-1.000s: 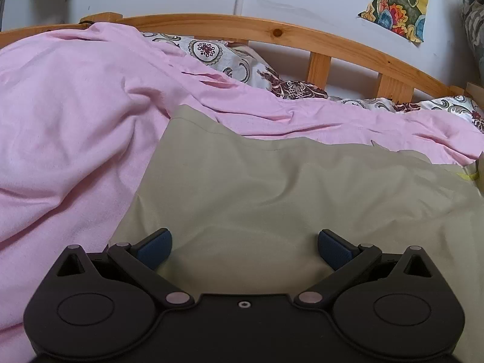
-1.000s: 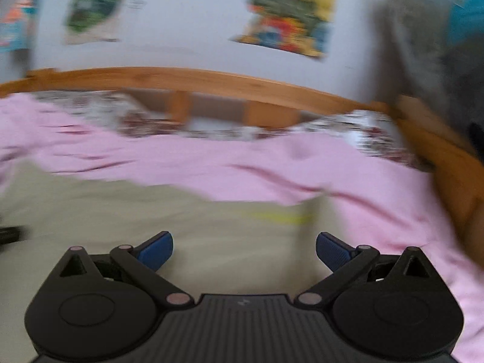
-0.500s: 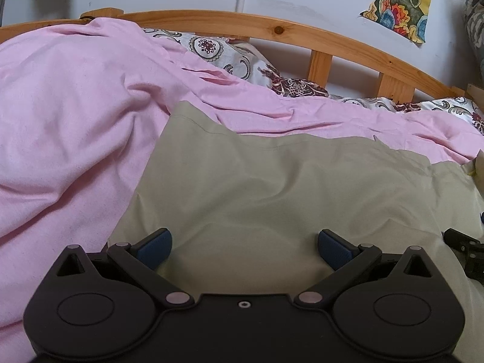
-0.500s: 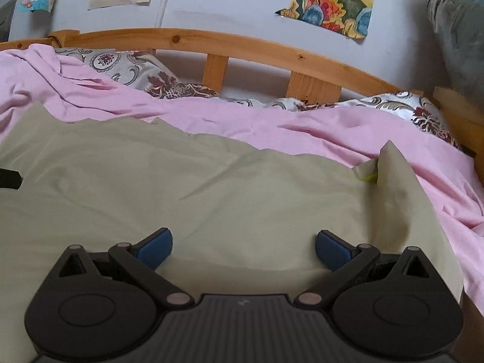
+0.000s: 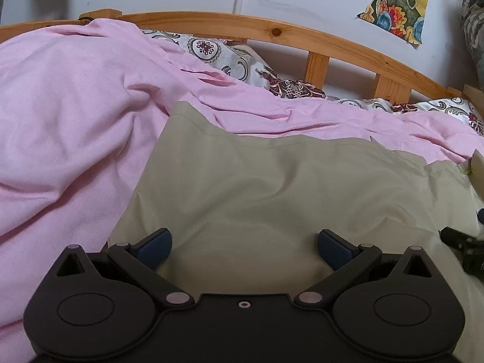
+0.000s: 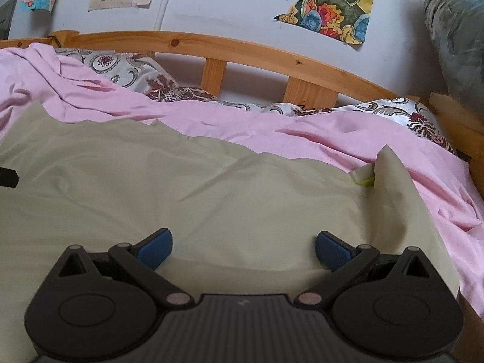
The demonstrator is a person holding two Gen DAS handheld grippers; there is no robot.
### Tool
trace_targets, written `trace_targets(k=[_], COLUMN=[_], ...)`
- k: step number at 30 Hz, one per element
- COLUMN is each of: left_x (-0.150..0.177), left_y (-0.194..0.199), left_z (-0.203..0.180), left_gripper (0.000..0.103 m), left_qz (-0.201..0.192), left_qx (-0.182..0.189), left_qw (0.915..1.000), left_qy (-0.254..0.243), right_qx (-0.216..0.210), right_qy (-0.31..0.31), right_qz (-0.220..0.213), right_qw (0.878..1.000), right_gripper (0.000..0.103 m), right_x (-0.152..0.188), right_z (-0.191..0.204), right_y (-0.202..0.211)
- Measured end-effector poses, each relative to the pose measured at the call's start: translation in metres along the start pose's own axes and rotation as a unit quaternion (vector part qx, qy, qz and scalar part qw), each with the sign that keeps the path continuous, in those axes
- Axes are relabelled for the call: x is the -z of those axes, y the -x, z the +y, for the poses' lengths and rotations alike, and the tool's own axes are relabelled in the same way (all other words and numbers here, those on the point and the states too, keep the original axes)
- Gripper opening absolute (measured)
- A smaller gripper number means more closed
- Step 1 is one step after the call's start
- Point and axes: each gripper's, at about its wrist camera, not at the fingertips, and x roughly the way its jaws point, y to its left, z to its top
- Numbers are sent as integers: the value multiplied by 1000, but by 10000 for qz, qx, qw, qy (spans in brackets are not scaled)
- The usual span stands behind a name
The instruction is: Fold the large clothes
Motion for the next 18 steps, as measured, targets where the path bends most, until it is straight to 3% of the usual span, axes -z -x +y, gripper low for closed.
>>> trace_targets(k=[3,7,10,18], left_x=[2,2,2,2], left_y=[2,3,3,3], left_z=[0,-1,-1,0], left_gripper=[102,102,102,102], left_qz=[-56,-65,-50,-56], left_qx=[7,10,31,39], left_qw=[10000,10000,10000,10000], left_qy=[-21,2,53,26], right_qx=[-197,-18,127,-112], right_qy=[-48,168,530,51], right_qz=[319,-8,168,241], right_qw=[9993,9999,9984,9996], right_gripper=[103,103,103,102], right_x=[-25,-51,-47,-39], right_z=[-11,-1,16,6], right_y=[-6,-17,-45,-68])
